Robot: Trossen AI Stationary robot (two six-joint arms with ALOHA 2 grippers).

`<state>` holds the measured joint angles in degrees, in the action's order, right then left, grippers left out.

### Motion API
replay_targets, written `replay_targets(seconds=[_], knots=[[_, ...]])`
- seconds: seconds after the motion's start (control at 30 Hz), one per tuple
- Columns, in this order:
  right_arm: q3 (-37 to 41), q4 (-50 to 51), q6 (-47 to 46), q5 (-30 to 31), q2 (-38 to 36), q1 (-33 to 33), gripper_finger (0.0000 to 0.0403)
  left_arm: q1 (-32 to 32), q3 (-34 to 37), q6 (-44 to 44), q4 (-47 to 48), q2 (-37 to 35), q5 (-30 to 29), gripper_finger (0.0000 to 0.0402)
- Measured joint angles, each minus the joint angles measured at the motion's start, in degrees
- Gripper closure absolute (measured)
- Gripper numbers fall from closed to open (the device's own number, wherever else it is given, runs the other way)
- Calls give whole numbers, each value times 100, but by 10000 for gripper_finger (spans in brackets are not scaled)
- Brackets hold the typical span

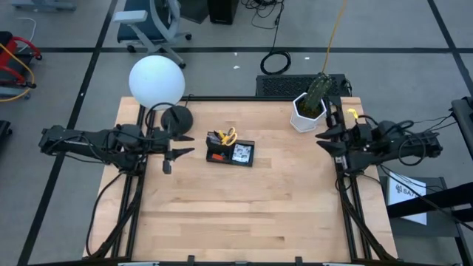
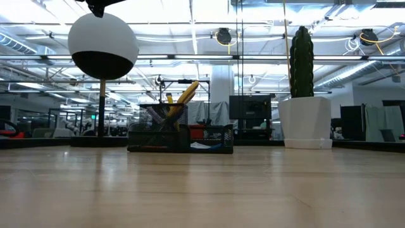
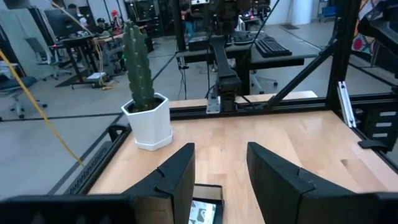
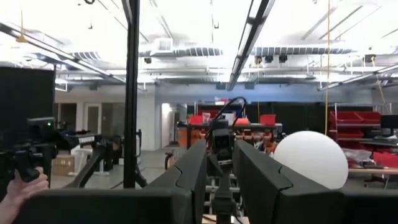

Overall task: Pick and place office supplies into organizer
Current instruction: Return to home position

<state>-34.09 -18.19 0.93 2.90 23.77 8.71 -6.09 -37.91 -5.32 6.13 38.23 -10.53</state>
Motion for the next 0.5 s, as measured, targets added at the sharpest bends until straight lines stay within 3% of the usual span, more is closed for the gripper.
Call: replay_targets(seconds=[0.33,0.5], knots=[[0,900,0,0,-864,0,328,7,-2,-39,156,-192,-4,249],[9,1160,206,141,-909,0,328,7,-2,-34,212,-198,-6,249]])
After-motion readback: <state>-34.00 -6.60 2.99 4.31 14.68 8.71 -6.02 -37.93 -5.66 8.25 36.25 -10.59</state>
